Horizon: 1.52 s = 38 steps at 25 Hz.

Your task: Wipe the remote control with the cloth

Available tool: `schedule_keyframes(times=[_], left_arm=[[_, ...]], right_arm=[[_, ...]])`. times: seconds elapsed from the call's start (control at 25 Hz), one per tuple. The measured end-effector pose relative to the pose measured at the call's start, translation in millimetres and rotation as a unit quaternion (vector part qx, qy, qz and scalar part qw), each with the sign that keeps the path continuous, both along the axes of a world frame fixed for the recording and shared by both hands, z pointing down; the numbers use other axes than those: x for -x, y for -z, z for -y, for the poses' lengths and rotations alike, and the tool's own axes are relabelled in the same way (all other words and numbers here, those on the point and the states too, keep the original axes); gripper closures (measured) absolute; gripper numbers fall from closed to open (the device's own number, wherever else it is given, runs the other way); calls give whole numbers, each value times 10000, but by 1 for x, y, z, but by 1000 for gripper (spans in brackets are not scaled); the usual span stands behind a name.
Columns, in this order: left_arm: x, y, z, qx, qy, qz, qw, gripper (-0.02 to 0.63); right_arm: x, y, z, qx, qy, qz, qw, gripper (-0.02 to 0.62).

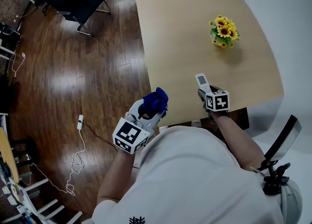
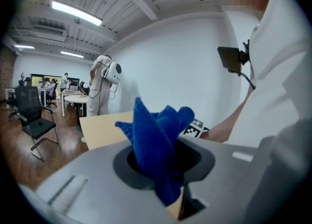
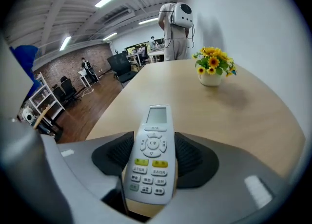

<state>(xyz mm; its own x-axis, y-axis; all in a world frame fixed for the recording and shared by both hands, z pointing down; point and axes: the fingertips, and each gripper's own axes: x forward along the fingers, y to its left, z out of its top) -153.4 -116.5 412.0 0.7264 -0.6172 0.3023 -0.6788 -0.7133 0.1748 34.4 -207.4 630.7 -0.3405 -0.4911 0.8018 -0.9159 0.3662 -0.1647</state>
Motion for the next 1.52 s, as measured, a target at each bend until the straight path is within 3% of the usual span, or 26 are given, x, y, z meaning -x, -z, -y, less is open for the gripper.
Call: schedule_keyframes(times=[0.24,0.56,0.84,0.88,0.96,1.24,1.52], left_arm=[[41,-12,-34,33,9,315,9995,497],[59,-18,-56,144,-71,428,9990,497],[67,-16,-67,288,-92,366,9989,497],[67,-16,-68,289,-105,363,9989,497],[64,-17,-67,282,-132,354,9989,497],[57,-22,-64,224,-255,210,9992,497],[22,-30,-79,143,-730,307,9968,497]], right_arm=[[7,-48,-11,61,-199,-349,9992,333],[-6,-85,-18,135,-465,-837,9953,331],[-4,-98,-21,224,-473,-625,9967,325],[-2,-98,-19,210,-416,-568,9973,296],[-1,-92,-17,111,-336,-482,9982,258],[1,-40,-31,-445,-205,-589,9971,258],[-24,5,-100,-677,-31,-564,9961,256]])
